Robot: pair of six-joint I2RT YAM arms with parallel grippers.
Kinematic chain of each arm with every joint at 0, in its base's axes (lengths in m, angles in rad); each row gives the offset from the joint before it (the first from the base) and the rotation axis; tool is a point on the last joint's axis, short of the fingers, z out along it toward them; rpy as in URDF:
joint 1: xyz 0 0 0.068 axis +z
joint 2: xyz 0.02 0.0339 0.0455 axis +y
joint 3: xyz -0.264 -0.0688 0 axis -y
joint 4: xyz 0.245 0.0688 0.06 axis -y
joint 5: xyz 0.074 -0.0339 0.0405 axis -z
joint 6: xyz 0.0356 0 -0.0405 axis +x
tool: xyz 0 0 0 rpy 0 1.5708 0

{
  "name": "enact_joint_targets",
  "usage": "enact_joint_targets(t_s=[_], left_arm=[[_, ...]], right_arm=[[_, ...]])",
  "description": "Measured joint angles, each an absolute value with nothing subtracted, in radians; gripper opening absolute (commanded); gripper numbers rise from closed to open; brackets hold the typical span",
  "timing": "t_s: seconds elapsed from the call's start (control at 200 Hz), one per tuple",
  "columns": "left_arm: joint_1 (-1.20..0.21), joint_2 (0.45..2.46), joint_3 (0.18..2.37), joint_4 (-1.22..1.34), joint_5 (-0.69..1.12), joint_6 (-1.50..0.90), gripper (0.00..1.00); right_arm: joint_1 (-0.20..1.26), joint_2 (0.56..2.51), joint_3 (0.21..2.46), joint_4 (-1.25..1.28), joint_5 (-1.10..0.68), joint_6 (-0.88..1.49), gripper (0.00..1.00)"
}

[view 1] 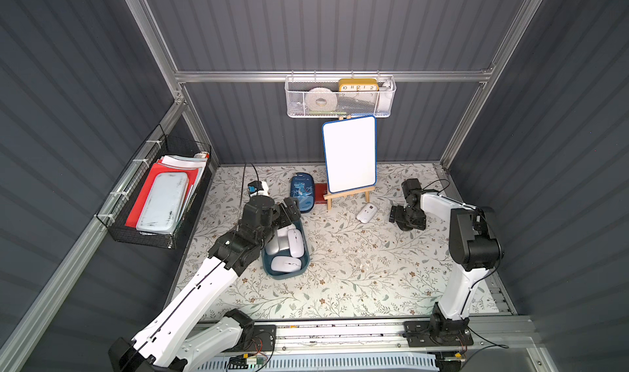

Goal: Put the mouse in the storage box
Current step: Pick up the mouse from the center of the board.

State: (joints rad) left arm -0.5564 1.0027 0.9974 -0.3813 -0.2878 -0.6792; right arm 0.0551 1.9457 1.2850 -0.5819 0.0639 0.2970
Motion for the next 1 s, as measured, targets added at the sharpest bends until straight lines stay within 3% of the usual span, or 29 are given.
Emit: enact_joint_targets(t_s=[0.275, 0.54, 0.775, 1.001], left_arm=[[-0.556, 1.009, 0.997, -0.381, -0.287, -0.679, 0.96], [-0.557, 1.016, 0.996, -0.378, -0.287, -0.679, 0.96], [-0.558, 1.024, 0.994, -0.375, -0.284, -0.679, 0.96], [-0.558, 1.024, 0.989, -0.359, -0.25, -0.676, 0.96]], right_arm=[[0.054, 1.975, 1.329, -0.604, 0.051, 0.293, 0.74], [0.054, 1.966, 1.325, -0.605, 0.039, 0.3, 0.48], [0.056, 1.919, 1.276, -0.598, 0.006, 0.302, 0.44], [0.09, 1.686, 1.148, -0.54, -0.038, 0.318, 0.42]])
